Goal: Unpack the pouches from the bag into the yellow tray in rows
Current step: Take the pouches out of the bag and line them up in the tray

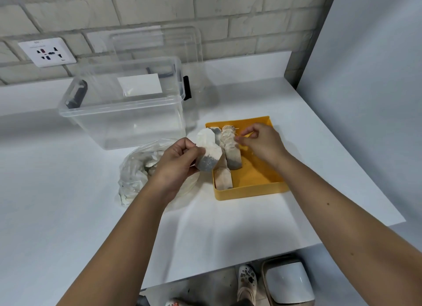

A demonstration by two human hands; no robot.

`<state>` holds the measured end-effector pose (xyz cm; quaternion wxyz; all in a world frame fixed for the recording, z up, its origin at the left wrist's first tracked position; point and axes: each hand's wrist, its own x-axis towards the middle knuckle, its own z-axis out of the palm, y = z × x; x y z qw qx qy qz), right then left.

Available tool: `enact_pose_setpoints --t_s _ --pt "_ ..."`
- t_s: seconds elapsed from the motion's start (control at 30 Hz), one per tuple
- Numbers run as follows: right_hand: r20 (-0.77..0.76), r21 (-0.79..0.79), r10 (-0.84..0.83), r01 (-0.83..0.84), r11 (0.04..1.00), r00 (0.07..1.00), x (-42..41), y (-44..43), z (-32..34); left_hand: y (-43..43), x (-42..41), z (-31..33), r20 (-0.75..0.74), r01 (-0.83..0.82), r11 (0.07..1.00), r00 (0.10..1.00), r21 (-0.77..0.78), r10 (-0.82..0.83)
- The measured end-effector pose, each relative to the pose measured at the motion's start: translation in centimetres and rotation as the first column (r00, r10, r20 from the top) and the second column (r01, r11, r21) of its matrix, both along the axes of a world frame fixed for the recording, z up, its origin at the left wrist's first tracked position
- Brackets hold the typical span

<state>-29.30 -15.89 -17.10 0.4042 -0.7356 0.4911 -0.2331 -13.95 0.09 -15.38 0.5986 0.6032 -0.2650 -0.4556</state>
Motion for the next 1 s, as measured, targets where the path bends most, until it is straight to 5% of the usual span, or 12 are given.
enact_pose_setpoints --t_s 0.1,0.17,0.6,1.0 --pt "0.362 0.361 0.022 -0.162 0.918 0.932 -0.2 2.3 2.2 -0.3 -0.3 -0.1 -0.029 0.002 1.000 1.000 -0.008 -0.002" --pt "0.420 0.451 0.066 -0.271 0.850 0.905 0.0 3.4 2.7 -0.5 -0.5 0.0 -0.042 0.002 1.000 0.999 -0.002 -0.003" --pt "0.447 0.340 -0.001 -0.169 0.925 0.895 0.4 5.5 3.9 -1.3 -2.1 0.2 -0.118 -0.013 0.999 0.993 0.036 0.017" --pt "0.222 0.032 0.093 -0.103 0.994 0.971 -0.1 6.0 2.7 -1.8 -2.8 0.5 -0.134 -0.071 0.996 0.988 0.048 0.077"
